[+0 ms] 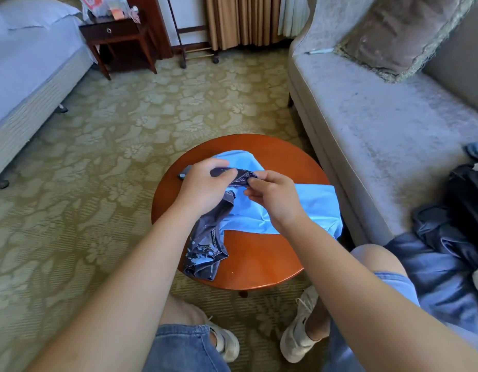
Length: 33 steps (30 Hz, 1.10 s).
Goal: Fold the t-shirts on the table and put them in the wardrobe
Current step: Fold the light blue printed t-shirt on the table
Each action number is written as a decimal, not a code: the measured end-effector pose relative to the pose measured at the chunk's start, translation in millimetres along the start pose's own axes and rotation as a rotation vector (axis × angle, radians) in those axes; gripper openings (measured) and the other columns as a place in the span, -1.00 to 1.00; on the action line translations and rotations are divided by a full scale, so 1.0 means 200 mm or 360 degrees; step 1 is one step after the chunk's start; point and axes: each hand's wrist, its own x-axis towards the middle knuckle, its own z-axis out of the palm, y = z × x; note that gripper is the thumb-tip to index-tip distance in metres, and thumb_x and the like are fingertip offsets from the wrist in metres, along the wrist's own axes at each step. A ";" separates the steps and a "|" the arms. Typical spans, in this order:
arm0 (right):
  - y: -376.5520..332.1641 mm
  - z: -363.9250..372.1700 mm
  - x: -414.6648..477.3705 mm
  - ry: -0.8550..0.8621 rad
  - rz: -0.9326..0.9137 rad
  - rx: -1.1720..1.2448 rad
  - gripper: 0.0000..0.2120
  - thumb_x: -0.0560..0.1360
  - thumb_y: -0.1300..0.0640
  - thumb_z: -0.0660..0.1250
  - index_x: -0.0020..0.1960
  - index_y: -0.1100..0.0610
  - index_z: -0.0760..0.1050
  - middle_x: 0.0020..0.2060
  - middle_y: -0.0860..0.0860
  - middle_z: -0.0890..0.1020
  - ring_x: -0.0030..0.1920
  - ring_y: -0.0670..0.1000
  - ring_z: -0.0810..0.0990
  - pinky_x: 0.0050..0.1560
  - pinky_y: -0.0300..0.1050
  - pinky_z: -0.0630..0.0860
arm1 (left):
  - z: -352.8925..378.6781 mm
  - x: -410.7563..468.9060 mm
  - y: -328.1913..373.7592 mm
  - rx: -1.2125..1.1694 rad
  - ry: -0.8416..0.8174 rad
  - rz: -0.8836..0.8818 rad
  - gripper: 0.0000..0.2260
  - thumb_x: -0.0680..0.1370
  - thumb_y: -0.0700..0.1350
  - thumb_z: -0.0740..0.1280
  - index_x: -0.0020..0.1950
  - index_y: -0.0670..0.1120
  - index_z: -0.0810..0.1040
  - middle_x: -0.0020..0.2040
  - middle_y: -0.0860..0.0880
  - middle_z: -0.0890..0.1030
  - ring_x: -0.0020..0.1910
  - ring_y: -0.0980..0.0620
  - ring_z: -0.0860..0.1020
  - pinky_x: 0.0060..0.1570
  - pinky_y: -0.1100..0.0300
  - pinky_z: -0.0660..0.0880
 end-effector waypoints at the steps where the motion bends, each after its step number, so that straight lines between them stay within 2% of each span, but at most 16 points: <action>1: -0.01 0.00 0.00 0.0002 -0.0033 -0.0024 -0.77 0.55 0.36 0.27 -0.21 0.15 0.56 -0.32 0.05 0.61 -0.37 -0.10 0.56 -0.19 -0.25 0.53 | 0.00 -0.02 0.01 0.0049 0.0002 0.0049 -0.69 0.52 0.05 0.41 0.23 0.00 0.58 0.14 0.14 0.55 0.16 0.16 0.50 0.04 0.39 0.38; 3: -0.03 -0.01 0.00 0.0012 -0.0103 -0.0069 -0.77 0.54 0.38 0.26 -0.20 0.18 0.59 -0.32 0.04 0.62 -0.37 -0.12 0.57 -0.17 -0.27 0.55 | 0.01 -0.05 -0.01 0.0132 0.0059 0.0126 -0.73 0.45 0.09 0.48 0.10 0.04 0.62 0.05 0.11 0.48 0.07 0.18 0.46 -0.06 0.46 0.33; 5: -0.05 -0.01 0.01 0.0014 -0.0157 -0.0134 -0.79 0.54 0.40 0.25 -0.16 0.22 0.61 -0.30 0.06 0.63 -0.33 -0.09 0.56 -0.13 -0.24 0.54 | 0.02 -0.06 -0.03 0.0255 0.0195 0.0213 -0.71 0.41 0.08 0.52 0.09 0.03 0.67 0.04 0.04 0.36 0.09 0.11 0.43 0.07 0.34 0.35; 7: -0.07 -0.01 0.01 -0.0013 -0.0186 -0.0190 -0.80 0.54 0.42 0.24 -0.12 0.25 0.62 -0.26 0.10 0.63 -0.26 -0.03 0.56 -0.07 -0.18 0.55 | 0.04 -0.05 -0.04 0.0288 0.0297 0.0337 -0.74 0.44 0.03 0.51 0.09 -0.02 0.68 0.02 0.03 0.36 0.09 0.05 0.44 0.15 0.18 0.41; 9: -0.09 0.00 0.02 -0.0031 -0.0202 -0.0232 -0.80 0.54 0.43 0.24 -0.07 0.26 0.62 -0.18 0.13 0.64 -0.17 0.03 0.58 0.05 -0.06 0.56 | 0.04 -0.06 -0.03 0.0249 0.0213 0.0378 -0.70 0.50 -0.07 0.46 0.23 -0.04 0.62 -0.05 0.08 0.44 -0.02 0.05 0.50 0.11 0.13 0.46; 11: -0.09 -0.01 0.03 -0.0025 -0.0218 -0.0305 -0.79 0.53 0.42 0.25 -0.05 0.21 0.62 -0.12 0.12 0.64 -0.10 0.07 0.60 0.14 0.04 0.55 | 0.04 -0.06 0.00 0.0187 0.0038 0.0325 -0.60 0.55 -0.17 0.38 0.39 -0.03 0.48 -0.15 0.16 0.50 -0.12 0.08 0.53 0.04 0.20 0.46; 13: -0.09 -0.01 0.03 -0.0027 -0.0250 -0.0355 -0.75 0.51 0.42 0.25 -0.07 0.11 0.58 -0.10 0.11 0.61 -0.08 0.09 0.59 0.18 0.13 0.54 | 0.03 -0.06 0.01 0.0156 -0.0117 0.0312 -0.52 0.58 -0.25 0.29 0.48 0.04 0.36 -0.17 0.11 0.52 -0.17 0.07 0.52 -0.06 0.24 0.43; 15: -0.09 0.00 0.03 -0.0038 -0.0276 -0.0370 -0.74 0.50 0.43 0.25 -0.07 0.09 0.52 -0.11 0.14 0.58 -0.11 0.11 0.58 0.16 0.22 0.53 | 0.01 -0.06 0.02 0.0156 -0.0242 0.0299 -0.47 0.58 -0.29 0.22 0.50 0.10 0.32 -0.17 0.01 0.51 -0.24 0.06 0.46 -0.17 0.26 0.37; 18: -0.09 -0.01 0.02 -0.0054 -0.0320 -0.0389 -0.79 0.50 0.43 0.24 -0.08 0.12 0.44 -0.11 0.19 0.56 -0.15 0.14 0.59 0.10 0.24 0.56 | -0.01 -0.06 0.04 0.0213 -0.0352 0.0264 -0.50 0.57 -0.33 0.15 0.46 0.06 0.40 -0.25 -0.02 0.45 -0.29 0.06 0.39 -0.23 0.19 0.30; 22: -0.10 -0.02 0.01 -0.0064 -0.0383 -0.0375 -0.77 0.45 0.43 0.30 -0.17 0.13 0.38 -0.22 0.16 0.56 -0.20 0.14 0.57 0.05 0.31 0.55 | -0.05 -0.08 0.06 0.0218 -0.0439 0.0212 -0.46 0.52 -0.31 0.21 0.46 0.08 0.38 -0.20 -0.17 0.52 -0.23 -0.07 0.47 -0.16 0.07 0.38; 24: -0.10 -0.01 0.00 -0.0087 -0.0412 -0.0363 -0.75 0.43 0.43 0.34 -0.21 0.13 0.38 -0.28 0.13 0.58 -0.22 0.13 0.57 0.05 0.35 0.53 | -0.07 -0.09 0.07 0.0164 -0.0442 0.0208 -0.45 0.51 -0.30 0.25 0.46 0.09 0.37 -0.25 -0.11 0.49 -0.18 -0.12 0.59 -0.04 -0.05 0.49; 25: -0.10 -0.01 0.00 -0.0105 -0.0422 -0.0345 -0.74 0.42 0.43 0.35 -0.23 0.13 0.37 -0.30 0.13 0.59 -0.22 0.14 0.57 0.05 0.36 0.53 | -0.07 -0.10 0.08 0.0143 -0.0446 0.0213 -0.47 0.51 -0.31 0.27 0.44 0.07 0.39 -0.30 -0.06 0.49 -0.16 -0.05 0.64 0.04 -0.04 0.51; 27: -0.11 -0.01 -0.01 -0.0147 -0.0431 -0.0292 -0.73 0.42 0.43 0.38 -0.26 0.13 0.37 -0.33 0.11 0.60 -0.22 0.14 0.57 0.06 0.35 0.51 | -0.08 -0.11 0.10 0.0140 -0.0442 0.0245 -0.57 0.51 -0.30 0.29 0.34 0.01 0.49 -0.31 -0.03 0.57 -0.18 0.10 0.66 0.07 0.02 0.52; 29: -0.12 0.00 -0.01 -0.0162 -0.0438 -0.0267 -0.74 0.42 0.41 0.39 -0.26 0.13 0.40 -0.33 0.10 0.60 -0.22 0.12 0.59 0.07 0.27 0.53 | -0.09 -0.11 0.11 0.0114 -0.0386 0.0268 -0.73 0.52 -0.29 0.32 0.16 -0.04 0.56 -0.22 -0.04 0.66 -0.20 0.15 0.66 0.06 0.05 0.54; 31: -0.13 -0.01 -0.03 -0.0196 -0.0392 -0.0192 -0.80 0.45 0.42 0.35 -0.19 0.16 0.44 -0.28 0.11 0.61 -0.23 0.06 0.60 0.00 0.09 0.58 | -0.10 -0.11 0.11 0.0038 -0.0331 0.0241 -0.87 0.53 -0.26 0.35 0.03 -0.07 0.58 -0.19 -0.03 0.68 -0.19 0.12 0.67 0.08 0.04 0.57; 33: -0.13 -0.03 -0.04 -0.0297 -0.0276 -0.0167 -0.81 0.46 0.44 0.30 -0.05 0.18 0.47 -0.19 0.08 0.63 -0.20 -0.02 0.60 -0.08 -0.13 0.55 | -0.12 -0.10 0.10 -0.0025 -0.0272 0.0224 -0.92 0.54 -0.22 0.35 -0.07 -0.05 0.58 -0.18 -0.02 0.69 -0.17 0.07 0.69 0.09 0.01 0.57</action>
